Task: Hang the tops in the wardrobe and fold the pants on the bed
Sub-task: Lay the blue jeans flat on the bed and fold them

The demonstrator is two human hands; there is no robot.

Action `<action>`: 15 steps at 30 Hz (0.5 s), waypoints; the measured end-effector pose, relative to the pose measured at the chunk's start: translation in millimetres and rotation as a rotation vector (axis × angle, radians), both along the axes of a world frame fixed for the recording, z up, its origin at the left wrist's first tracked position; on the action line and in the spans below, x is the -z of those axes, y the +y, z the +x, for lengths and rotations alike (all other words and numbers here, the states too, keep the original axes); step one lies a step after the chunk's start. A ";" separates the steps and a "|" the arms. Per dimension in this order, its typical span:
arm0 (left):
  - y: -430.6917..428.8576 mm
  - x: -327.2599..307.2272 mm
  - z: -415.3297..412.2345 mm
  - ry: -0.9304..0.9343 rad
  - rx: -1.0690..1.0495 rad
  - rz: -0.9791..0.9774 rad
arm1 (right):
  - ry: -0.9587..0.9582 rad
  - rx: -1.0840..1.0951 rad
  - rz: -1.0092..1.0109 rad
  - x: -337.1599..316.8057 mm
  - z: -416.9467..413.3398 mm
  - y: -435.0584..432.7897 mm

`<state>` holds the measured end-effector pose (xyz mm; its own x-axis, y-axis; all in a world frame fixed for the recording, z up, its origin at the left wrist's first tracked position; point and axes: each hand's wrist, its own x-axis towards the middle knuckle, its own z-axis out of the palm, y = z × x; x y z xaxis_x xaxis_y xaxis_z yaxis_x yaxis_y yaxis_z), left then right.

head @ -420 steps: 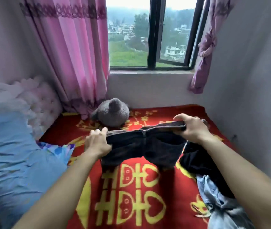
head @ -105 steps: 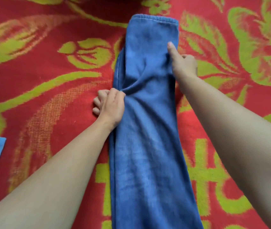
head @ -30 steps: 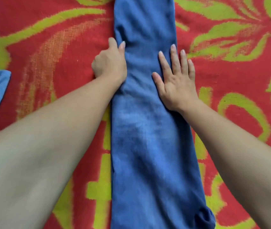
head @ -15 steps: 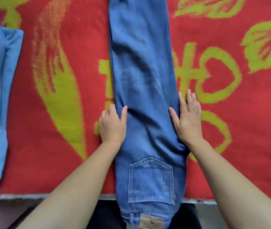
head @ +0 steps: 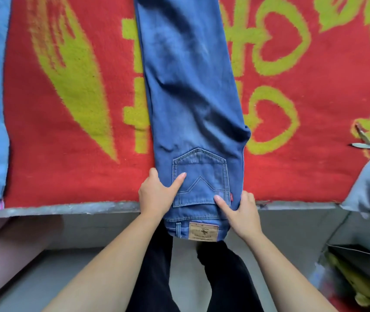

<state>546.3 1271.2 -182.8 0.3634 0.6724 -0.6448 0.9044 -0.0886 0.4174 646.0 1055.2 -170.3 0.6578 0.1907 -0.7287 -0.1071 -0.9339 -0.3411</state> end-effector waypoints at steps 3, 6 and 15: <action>-19.2 1.7 -19.7 -0.022 -0.072 -0.075 | 0.133 0.176 0.105 -2.6 -12.8 -11.1; -47.3 2.0 -46.3 -0.044 -0.231 -0.236 | 0.360 0.273 0.193 -4.7 -25.1 -32.9; -107.4 -94.4 -69.6 -0.534 -0.524 -0.490 | 0.438 0.429 0.569 -79.0 -42.3 -63.3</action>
